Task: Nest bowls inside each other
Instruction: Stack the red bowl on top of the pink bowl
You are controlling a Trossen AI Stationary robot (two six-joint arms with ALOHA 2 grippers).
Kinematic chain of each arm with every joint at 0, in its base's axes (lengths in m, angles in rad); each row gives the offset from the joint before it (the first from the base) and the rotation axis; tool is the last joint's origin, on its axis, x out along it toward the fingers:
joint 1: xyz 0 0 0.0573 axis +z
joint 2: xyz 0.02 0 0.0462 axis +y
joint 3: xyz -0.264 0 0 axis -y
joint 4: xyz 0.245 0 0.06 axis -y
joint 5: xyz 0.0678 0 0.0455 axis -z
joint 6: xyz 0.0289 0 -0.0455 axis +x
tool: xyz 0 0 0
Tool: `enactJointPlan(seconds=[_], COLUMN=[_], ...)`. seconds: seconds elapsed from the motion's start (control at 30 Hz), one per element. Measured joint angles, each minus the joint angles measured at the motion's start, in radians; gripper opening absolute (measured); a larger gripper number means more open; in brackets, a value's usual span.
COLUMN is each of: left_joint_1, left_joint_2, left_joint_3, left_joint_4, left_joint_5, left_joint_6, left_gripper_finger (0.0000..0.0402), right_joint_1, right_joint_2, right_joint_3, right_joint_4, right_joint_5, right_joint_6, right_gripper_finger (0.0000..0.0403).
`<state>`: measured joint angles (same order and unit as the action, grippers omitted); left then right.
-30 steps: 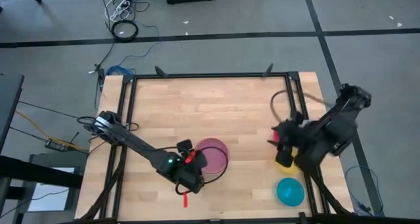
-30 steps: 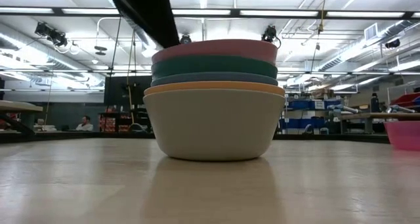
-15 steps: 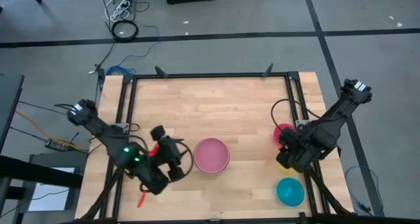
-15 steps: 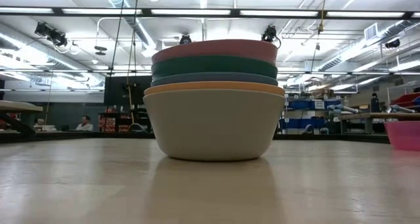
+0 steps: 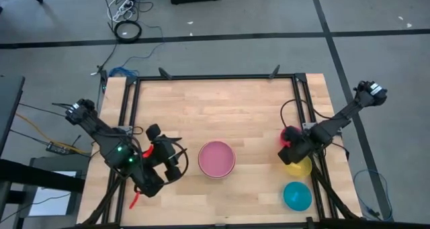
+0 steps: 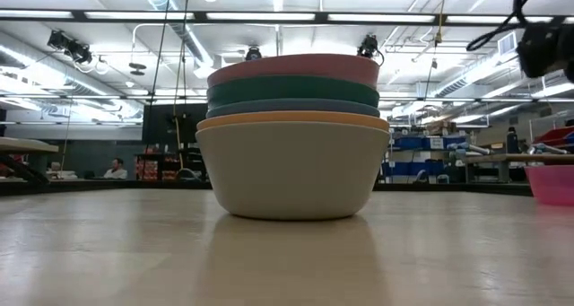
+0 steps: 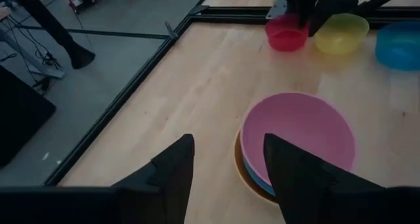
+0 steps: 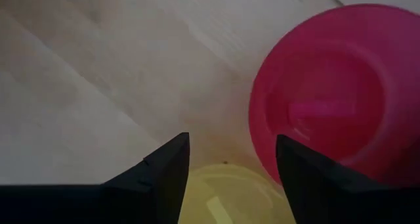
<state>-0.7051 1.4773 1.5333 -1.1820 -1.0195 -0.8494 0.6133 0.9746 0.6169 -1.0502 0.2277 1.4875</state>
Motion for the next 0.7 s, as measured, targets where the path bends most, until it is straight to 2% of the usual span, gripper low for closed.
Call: enactJointPlan(seconds=[0.27, 0.37, 0.47, 0.6, 0.7], left_joint_1=[-0.003, -0.003, -0.009, -0.019, -0.033], left_joint_2=[0.000, 0.000, -0.015, -0.056, -0.091], left_joint_3=[0.000, 0.000, 0.000, 0.000, 0.000], left_joint_4=[0.000, 0.000, -0.002, -0.003, -0.014], left_joint_5=[-0.002, 0.003, 0.003, -0.011, -0.041], left_joint_6=[-0.001, -0.005, -0.019, -0.020, -0.021], left_gripper_finger=[0.0191, 0.0191, 0.0191, 0.0191, 0.0191], right_joint_1=[-0.128, -0.169, -0.201, -0.237, -0.264], right_joint_2=[0.042, 0.062, 0.082, 0.097, 0.109], right_joint_3=[-0.083, -0.105, -0.106, -0.102, -0.074], right_joint_4=[0.123, 0.156, 0.202, 0.280, 0.304], right_joint_5=[-0.059, -0.082, -0.102, -0.114, -0.104], right_joint_6=[-0.160, -0.219, -0.286, -0.382, -0.442], right_gripper_finger=[0.0207, 0.0189, 0.0141, 0.0032, 0.0011])
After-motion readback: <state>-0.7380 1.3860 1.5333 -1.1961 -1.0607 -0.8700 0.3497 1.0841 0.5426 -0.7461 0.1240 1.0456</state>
